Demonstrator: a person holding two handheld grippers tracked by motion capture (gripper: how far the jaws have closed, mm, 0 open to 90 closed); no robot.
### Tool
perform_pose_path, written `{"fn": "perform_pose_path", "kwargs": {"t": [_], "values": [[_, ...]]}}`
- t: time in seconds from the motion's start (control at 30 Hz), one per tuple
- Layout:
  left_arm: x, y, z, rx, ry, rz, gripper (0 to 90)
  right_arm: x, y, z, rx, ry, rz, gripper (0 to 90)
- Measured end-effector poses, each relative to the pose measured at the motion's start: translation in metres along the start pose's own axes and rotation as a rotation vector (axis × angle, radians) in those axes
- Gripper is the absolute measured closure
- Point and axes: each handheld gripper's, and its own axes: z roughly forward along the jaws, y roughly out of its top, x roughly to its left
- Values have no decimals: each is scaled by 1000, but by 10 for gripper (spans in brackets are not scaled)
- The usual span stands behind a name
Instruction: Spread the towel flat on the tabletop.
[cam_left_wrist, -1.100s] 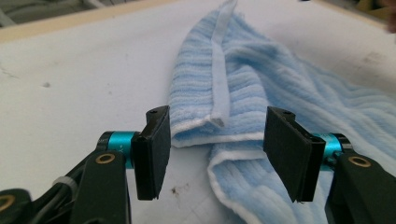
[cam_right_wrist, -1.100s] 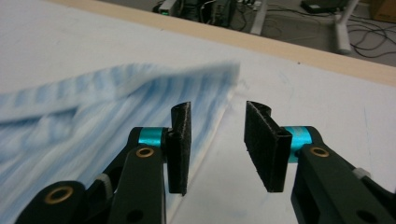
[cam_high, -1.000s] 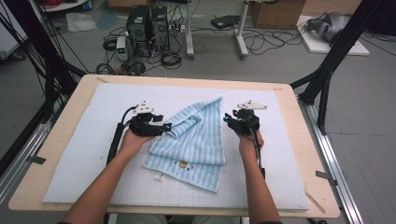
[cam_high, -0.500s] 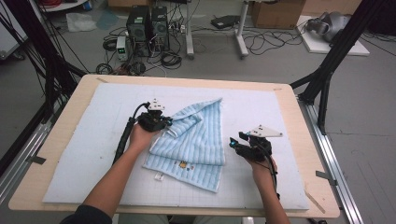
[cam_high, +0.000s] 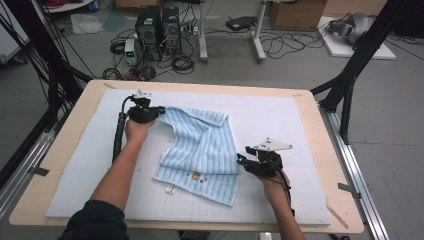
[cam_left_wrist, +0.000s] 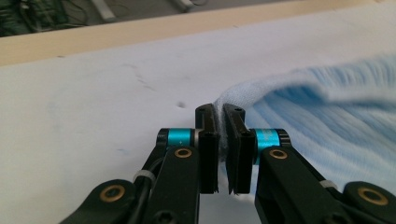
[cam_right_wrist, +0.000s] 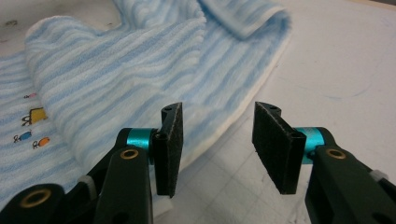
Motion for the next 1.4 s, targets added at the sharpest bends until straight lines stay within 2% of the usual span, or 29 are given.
{"fn": "perform_pose_path", "kwargs": {"t": [0.03,0.07,0.13,0.17,0.27,0.33,0.37,0.4,0.43,0.47,0.5,0.53,0.57,0.7,0.77,0.9,0.93,1.0,1.03,1.1,1.13,1.17,1.2,1.23,1.27,1.3,1.33,1.37,1.4], "values": [[0,0,0,0,0,0,834,0,-1,1,-1,7,-5,527],[6,-1,-2,-22,14,-27,801,1,-1,1,6,7,-2,527],[8,-3,-4,-17,13,-66,537,2,-2,2,9,12,0,527],[8,-3,-6,-18,-3,-79,458,2,-2,2,5,11,-3,527],[4,-4,-17,-43,-27,-72,387,1,-2,1,-4,4,4,525],[0,-6,-26,-64,-58,-60,383,0,-1,0,-16,2,16,525],[0,-6,-26,-64,-58,-60,381,0,-1,0,-16,2,16,525],[-5,-11,-34,-75,-88,-39,381,-1,0,0,-22,0,23,526],[-5,-11,-34,-75,-88,-39,380,-1,0,0,-22,0,23,526],[-11,-15,-40,-62,-127,-18,372,-1,2,2,-23,-4,27,526],[-11,-15,-40,-62,-127,-18,375,-1,3,3,-23,-1,33,526],[-19,-21,-45,-65,-156,12,379,-1,4,5,-22,-2,34,525],[-22,-23,-46,-50,-172,25,379,-1,6,7,-19,-3,31,525],[-34,-33,-50,-36,-239,46,387,-2,11,15,-17,2,41,517],[-40,-36,-51,-10,-282,56,389,-3,13,19,-7,8,43,509],[-50,-43,-50,8,-312,90,407,-6,14,28,24,12,55,495],[-56,-46,-47,49,-330,111,409,-6,14,31,38,15,60,492],[-62,-50,-43,87,-339,135,410,-8,13,36,61,15,59,493],[-62,-50,-43,87,-339,135,410,-8,13,36,61,15,59,493],[-73,-54,-38,136,-341,194,416,-7,12,45,107,27,56,532],[-77,-56,-36,150,-343,215,438,-6,11,48,128,32,48,552],[-80,-58,-35,175,-328,259,482,-6,11,52,154,30,40,587],[-80,-58,-35,175,-328,259,581,-4,11,53,158,14,23,661],[-85,-61,-35,164,-293,335,662,-5,13,54,162,11,-3,752],[-84,-60,-35,162,-308,341,853,-7,14,55,170,44,6,818],[-84,-60,-34,158,-305,343,867,-7,17,57,178,51,-1,847],[-83,-59,-33,153,-294,349,873,-6,20,59,187,33,-30,853],[-83,-59,-33,153,-294,349,875,-6,20,59,187,33,-30,853],[-76,-57,-33,125,-262,314,876,-8,27,63,168,4,-46,859]]}}
